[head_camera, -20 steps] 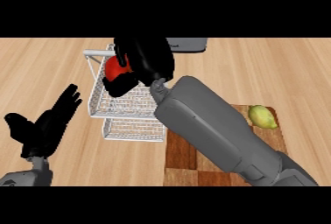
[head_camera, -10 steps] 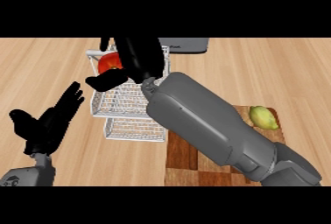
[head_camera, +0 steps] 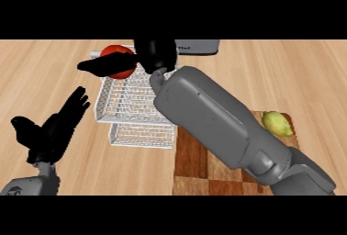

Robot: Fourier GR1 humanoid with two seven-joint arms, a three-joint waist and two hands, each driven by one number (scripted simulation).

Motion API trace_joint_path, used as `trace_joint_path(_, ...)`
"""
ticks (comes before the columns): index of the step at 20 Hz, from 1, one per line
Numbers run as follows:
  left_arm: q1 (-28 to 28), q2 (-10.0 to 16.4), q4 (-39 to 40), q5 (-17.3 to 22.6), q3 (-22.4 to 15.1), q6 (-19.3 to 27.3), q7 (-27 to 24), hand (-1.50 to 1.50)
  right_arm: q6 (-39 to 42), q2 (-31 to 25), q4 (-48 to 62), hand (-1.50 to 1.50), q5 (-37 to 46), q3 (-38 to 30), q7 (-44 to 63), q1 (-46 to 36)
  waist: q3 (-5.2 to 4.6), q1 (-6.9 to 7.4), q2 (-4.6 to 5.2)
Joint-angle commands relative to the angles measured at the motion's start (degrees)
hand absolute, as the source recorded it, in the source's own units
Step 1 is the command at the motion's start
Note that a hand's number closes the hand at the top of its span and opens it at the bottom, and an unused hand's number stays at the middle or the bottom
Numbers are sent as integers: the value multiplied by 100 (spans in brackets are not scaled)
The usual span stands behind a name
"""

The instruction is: Pick the tomato from the cutting board and place it in the tiered basket

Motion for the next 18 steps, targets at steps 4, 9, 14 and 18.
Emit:
trace_joint_path(4,146,194,21,77,203,-161,-105,0,-212,-32,-230,-150,-888,-1194,-592,132,3,-95,4)
trace_joint_path(9,59,110,30,72,223,-59,11,0,-467,-262,-777,-150,-1029,-1665,-836,723,3,-218,-26)
trace_joint_path(14,268,210,-161,136,332,-136,14,0,-76,-1228,-916,-150,-1261,-2362,-914,987,4,-238,-31)
trace_joint_path(18,9,176,24,119,361,-85,110,0,242,-1769,-1394,-150,-1341,-2665,-563,1123,2,-257,-37)
